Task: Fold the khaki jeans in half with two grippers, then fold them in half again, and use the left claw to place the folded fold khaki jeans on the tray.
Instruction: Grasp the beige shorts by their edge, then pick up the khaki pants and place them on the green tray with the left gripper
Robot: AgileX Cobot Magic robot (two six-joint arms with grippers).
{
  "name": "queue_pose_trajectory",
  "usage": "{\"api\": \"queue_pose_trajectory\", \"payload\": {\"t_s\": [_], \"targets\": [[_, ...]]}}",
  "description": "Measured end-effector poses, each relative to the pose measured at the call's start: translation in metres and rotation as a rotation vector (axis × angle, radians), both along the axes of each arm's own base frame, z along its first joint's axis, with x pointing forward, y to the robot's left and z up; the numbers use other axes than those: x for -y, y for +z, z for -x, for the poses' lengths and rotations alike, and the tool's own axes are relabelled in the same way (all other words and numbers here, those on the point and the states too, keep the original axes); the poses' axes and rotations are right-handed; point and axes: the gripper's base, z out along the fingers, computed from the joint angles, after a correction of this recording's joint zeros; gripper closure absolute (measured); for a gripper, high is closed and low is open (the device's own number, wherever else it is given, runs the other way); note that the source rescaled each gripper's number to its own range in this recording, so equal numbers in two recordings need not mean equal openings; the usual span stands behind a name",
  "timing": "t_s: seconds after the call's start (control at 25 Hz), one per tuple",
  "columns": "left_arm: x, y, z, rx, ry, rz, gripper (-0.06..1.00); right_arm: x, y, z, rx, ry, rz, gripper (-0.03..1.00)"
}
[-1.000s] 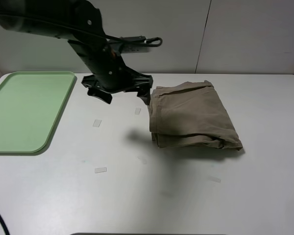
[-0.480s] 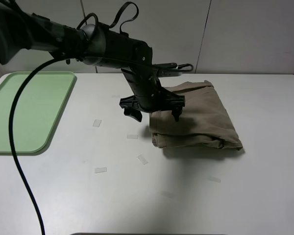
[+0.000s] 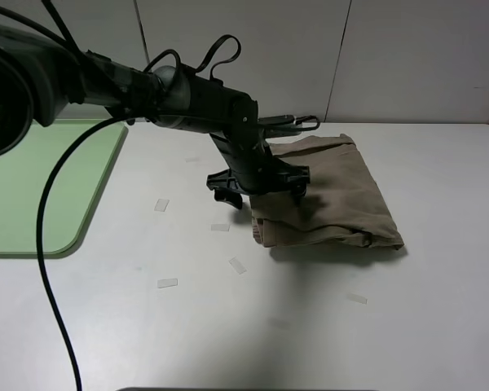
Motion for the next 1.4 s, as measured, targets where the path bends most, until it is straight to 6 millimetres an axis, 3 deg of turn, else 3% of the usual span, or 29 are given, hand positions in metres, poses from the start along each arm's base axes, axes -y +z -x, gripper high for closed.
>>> {"api": "queue_pose_trajectory", "payload": {"t_s": [0.32, 0.6, 0.84, 1.4], "targets": [[0.011, -0.006, 0.0, 0.045, 0.004, 0.05, -0.03, 0.0, 0.0, 0.0, 0.0, 0.0, 0.0, -0.03], [0.016, -0.01, 0.001, 0.042, 0.008, 0.067, 0.24, 0.0, 0.0, 0.0, 0.0, 0.0, 0.0, -0.03], [0.016, -0.015, 0.002, 0.026, 0.01, 0.06, 0.59, 0.0, 0.0, 0.0, 0.0, 0.0, 0.0, -0.03], [0.007, -0.009, 0.002, -0.023, -0.038, 0.009, 0.61, 0.0, 0.0, 0.0, 0.0, 0.0, 0.0, -0.03]]}}
